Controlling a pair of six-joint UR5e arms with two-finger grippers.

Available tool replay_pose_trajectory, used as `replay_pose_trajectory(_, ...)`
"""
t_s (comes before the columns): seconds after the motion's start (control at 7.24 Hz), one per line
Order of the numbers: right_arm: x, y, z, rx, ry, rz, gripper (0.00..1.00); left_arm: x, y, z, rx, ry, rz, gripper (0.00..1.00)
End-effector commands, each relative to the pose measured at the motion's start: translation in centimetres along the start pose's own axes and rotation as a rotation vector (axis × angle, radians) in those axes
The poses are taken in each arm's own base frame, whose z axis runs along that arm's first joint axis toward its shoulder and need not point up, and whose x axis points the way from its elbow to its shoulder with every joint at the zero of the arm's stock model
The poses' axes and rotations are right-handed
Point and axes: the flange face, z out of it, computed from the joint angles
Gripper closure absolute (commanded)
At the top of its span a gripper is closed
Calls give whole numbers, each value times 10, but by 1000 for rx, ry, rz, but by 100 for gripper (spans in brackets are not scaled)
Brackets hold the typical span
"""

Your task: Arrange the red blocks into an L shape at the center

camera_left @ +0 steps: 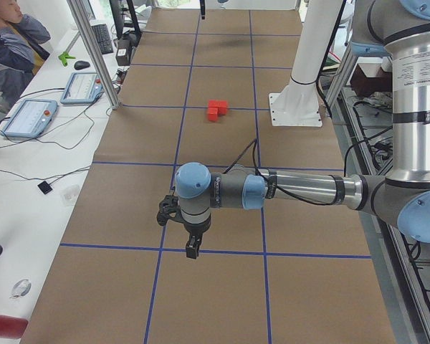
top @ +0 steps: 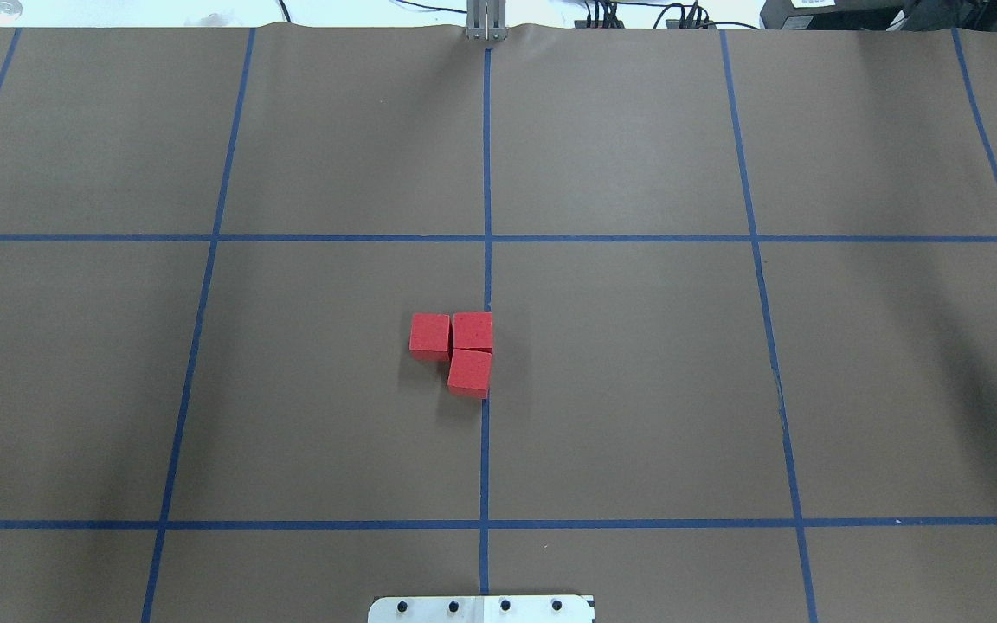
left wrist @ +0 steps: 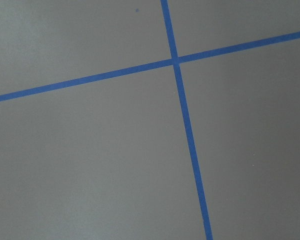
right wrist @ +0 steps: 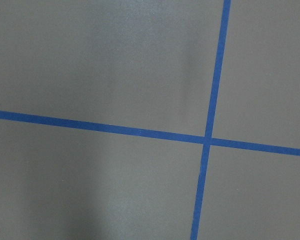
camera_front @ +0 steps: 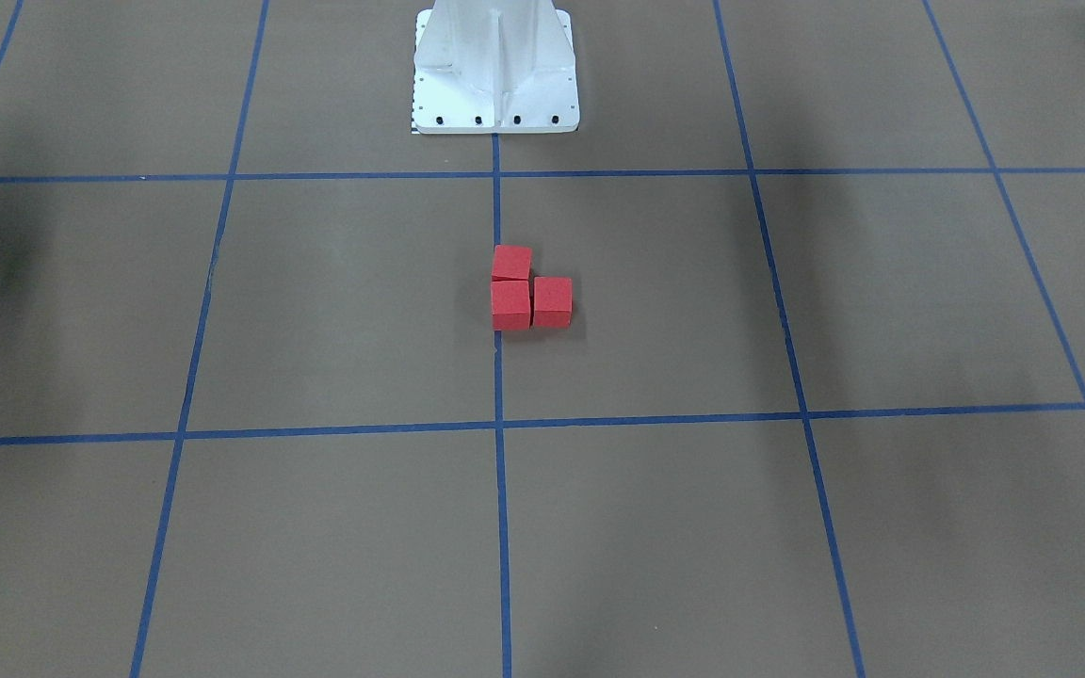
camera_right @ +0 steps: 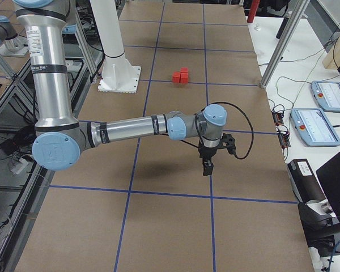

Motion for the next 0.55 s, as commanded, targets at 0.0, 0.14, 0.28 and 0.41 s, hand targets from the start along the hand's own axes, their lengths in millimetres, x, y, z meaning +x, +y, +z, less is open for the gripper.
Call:
replay_pose_trajectory(0.0,29,15,-14,23,2,40,1,0,1,1,-2,2,-1,0)
replay_pose_trajectory(0.14,51,25,-22,37,5,59,1,0,1,0,0,1,1,0)
replay_pose_trajectory(0.28,72,38,-26,43,8,55,1,0,2,1,-2,2,-1,0)
replay_pose_trajectory(0.41,89,53,-25,38,9,34,1,0,2,1,-2,2,-1,0)
